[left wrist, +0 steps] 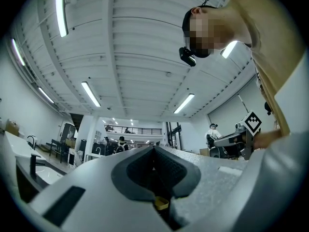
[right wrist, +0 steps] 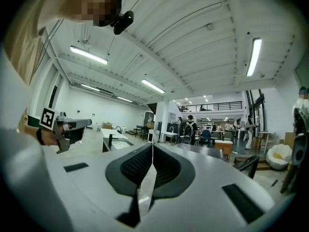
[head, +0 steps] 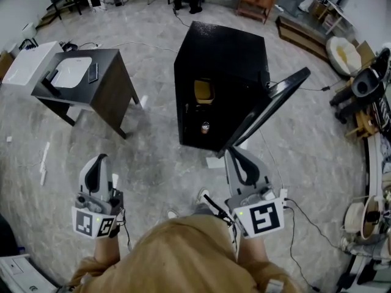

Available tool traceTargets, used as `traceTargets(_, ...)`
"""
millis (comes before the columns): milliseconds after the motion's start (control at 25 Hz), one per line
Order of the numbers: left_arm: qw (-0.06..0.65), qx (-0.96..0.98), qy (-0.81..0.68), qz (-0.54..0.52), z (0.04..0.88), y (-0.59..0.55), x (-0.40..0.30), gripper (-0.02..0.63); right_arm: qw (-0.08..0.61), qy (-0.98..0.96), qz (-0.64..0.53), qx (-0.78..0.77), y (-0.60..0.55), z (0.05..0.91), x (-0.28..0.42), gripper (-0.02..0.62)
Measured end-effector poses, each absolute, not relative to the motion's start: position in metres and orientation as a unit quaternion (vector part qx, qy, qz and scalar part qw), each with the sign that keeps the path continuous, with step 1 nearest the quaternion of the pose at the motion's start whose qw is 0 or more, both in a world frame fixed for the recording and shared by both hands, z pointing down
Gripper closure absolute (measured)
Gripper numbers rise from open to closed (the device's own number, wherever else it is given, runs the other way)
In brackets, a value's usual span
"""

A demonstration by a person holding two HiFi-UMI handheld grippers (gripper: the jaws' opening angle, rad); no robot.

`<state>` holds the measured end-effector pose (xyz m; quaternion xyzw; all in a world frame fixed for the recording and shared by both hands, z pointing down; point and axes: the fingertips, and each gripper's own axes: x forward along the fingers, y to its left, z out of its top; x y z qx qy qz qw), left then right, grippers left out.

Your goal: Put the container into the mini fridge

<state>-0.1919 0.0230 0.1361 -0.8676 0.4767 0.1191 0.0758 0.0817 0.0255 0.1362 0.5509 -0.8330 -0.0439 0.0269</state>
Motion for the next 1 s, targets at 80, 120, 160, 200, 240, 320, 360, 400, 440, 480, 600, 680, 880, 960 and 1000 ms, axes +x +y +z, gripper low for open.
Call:
traceTargets(80, 0.073, -0.865, 0.481, 0.121, 0.136, 0.024, -0.198, 0.606, 0.022, -0.828, -0.043, 0.558, 0.028, 0.132, 0.089, 0.591)
traceTargets(120, 0.072, -0.864, 0.484, 0.122, 0.136, 0.024, -0.200, 0.606, 0.022, -0.826, -0.043, 0.561, 0.029, 0.131, 0.093, 0.591)
traceTargets(160, 0.071, -0.862, 0.486, 0.122, 0.136, 0.023, -0.203, 0.606, 0.025, -0.825, -0.044, 0.562, 0.031, 0.130, 0.097, 0.591)
traceTargets(200, 0.071, -0.861, 0.488, 0.122, 0.135, 0.022, -0.205, 0.606, 0.028, -0.825, -0.044, 0.562, 0.033, 0.131, 0.101, 0.591)
traceTargets(240, 0.071, -0.860, 0.489, 0.122, 0.135, 0.022, -0.206, 0.606, 0.028, -0.825, -0.044, 0.562, 0.035, 0.130, 0.105, 0.591)
traceTargets(320, 0.073, -0.860, 0.490, 0.123, 0.134, 0.021, -0.208, 0.606, 0.026, -0.822, -0.043, 0.567, 0.036, 0.129, 0.111, 0.591)
traceTargets(360, 0.073, -0.860, 0.490, 0.123, 0.133, 0.021, -0.208, 0.606, 0.024, -0.820, -0.043, 0.571, 0.037, 0.129, 0.114, 0.591)
traceTargets(400, 0.073, -0.859, 0.491, 0.123, 0.133, 0.021, -0.209, 0.606, 0.022, -0.817, -0.042, 0.574, 0.038, 0.129, 0.118, 0.591)
traceTargets(440, 0.073, -0.858, 0.493, 0.123, 0.132, 0.021, -0.209, 0.606, 0.020, -0.815, -0.042, 0.577, 0.038, 0.129, 0.121, 0.591)
traceTargets(480, 0.072, -0.857, 0.495, 0.122, 0.132, 0.021, -0.210, 0.606, 0.018, -0.814, -0.042, 0.579, 0.039, 0.128, 0.124, 0.591)
traceTargets(600, 0.072, -0.854, 0.502, 0.119, 0.132, 0.021, -0.212, 0.606, 0.012, -0.810, -0.046, 0.584, 0.040, 0.124, 0.132, 0.592)
traceTargets(680, 0.073, -0.853, 0.503, 0.118, 0.131, 0.020, -0.211, 0.606, 0.009, -0.808, -0.050, 0.588, 0.040, 0.120, 0.138, 0.592)
traceTargets(880, 0.072, -0.854, 0.500, 0.123, 0.128, 0.021, -0.205, 0.606, 0.012, -0.810, -0.050, 0.585, 0.039, 0.123, 0.142, 0.594)
traceTargets(960, 0.071, -0.855, 0.499, 0.125, 0.127, 0.023, -0.202, 0.606, 0.016, -0.809, -0.051, 0.585, 0.040, 0.124, 0.144, 0.594)
traceTargets(1000, 0.071, -0.855, 0.499, 0.126, 0.126, 0.025, -0.201, 0.606, 0.017, -0.810, -0.052, 0.585, 0.041, 0.124, 0.145, 0.594)
